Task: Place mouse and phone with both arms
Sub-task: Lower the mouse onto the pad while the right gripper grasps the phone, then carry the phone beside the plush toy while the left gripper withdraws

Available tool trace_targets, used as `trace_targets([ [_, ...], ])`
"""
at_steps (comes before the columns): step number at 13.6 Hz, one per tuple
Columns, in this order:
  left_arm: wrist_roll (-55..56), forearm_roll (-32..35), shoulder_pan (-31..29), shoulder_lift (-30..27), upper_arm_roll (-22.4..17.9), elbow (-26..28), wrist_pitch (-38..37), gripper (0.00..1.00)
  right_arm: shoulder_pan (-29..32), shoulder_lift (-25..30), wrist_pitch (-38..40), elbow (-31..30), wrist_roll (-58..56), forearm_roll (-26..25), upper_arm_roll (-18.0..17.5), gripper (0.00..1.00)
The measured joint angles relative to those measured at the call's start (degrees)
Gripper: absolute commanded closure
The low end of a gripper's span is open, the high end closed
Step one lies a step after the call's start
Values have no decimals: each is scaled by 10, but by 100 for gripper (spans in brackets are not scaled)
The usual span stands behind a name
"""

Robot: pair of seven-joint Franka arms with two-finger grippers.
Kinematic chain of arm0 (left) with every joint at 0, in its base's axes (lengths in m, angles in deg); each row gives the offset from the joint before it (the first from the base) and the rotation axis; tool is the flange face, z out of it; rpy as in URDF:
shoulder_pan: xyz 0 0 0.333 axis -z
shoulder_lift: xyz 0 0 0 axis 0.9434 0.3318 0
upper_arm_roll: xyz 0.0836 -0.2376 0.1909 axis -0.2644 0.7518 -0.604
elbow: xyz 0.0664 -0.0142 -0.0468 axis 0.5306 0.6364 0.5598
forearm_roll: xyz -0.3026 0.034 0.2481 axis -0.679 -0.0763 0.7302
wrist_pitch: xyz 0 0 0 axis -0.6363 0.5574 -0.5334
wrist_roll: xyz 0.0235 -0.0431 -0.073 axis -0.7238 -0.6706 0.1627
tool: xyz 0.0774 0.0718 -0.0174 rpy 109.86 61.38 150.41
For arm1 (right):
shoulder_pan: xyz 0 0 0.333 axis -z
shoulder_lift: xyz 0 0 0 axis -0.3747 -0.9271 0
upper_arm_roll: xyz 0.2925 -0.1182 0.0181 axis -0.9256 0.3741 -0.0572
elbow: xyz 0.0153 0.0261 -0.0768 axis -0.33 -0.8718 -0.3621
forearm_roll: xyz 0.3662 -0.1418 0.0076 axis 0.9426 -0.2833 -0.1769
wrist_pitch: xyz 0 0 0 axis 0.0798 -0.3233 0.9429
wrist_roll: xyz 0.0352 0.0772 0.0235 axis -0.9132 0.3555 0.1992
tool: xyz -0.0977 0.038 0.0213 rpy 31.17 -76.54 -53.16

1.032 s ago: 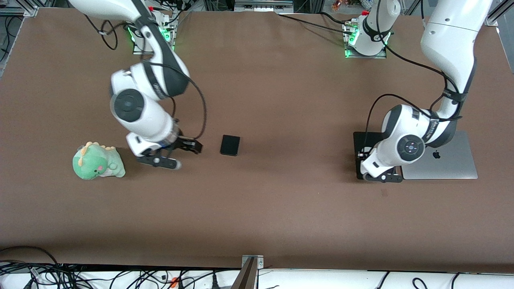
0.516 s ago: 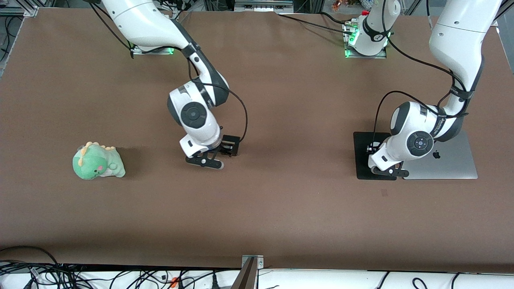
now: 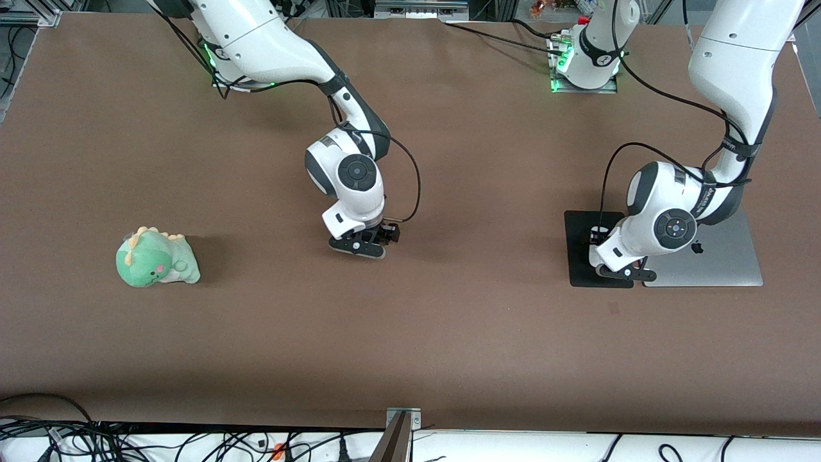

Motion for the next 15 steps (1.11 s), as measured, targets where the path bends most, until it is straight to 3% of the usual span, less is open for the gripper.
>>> trace_targets([
  [5, 0, 0, -5, -42, 23, -91, -100, 0, -1, -1, -9, -11, -5, -5, 5, 0],
  [9, 0, -20, -6, -136, 40, -121, -162, 0, -1, -1, -12, -24, -8, -7, 10, 0],
  [10, 0, -28, -8, -164, 40, -122, -178, 0, -1, -1, -12, -24, -8, -7, 10, 7],
  [12, 0, -36, -12, -211, 39, -129, -207, 0, -2, 0, -14, -24, -8, -7, 10, 54],
  [13, 0, -47, -13, -224, 39, -142, -238, 0, -2, 1, -14, -24, -8, -7, 10, 70],
  [15, 0, -71, -14, -234, 39, -184, -308, 0, -3, 3, -15, -22, -9, -7, 10, 81],
])
